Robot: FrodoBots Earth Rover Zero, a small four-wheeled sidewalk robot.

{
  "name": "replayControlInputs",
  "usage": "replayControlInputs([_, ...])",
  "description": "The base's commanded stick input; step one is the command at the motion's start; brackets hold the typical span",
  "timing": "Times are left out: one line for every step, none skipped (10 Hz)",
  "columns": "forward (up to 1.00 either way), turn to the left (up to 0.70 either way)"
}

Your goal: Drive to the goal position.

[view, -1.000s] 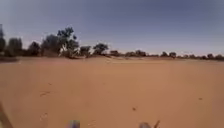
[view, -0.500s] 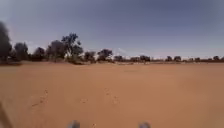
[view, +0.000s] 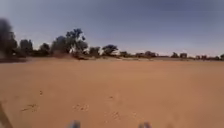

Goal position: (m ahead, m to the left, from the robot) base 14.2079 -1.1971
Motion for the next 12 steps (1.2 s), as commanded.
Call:
replayControlInputs([0.70, 0.00])
replayControlInputs([0.70, 0.00])
replayControlInputs([0.70, 0.00])
replayControlInputs([0.70, 0.00])
replayControlInputs([0.70, 0.00])
replayControlInputs([0.70, 0.00])
replayControlInputs([0.70, 0.00])
replayControlInputs([0.70, 0.00])
replayControlInputs([0.70, 0.00])
replayControlInputs([0.70, 0.00])
replayControlInputs([0.70, 0.00])
replayControlInputs([0.70, 0.00])
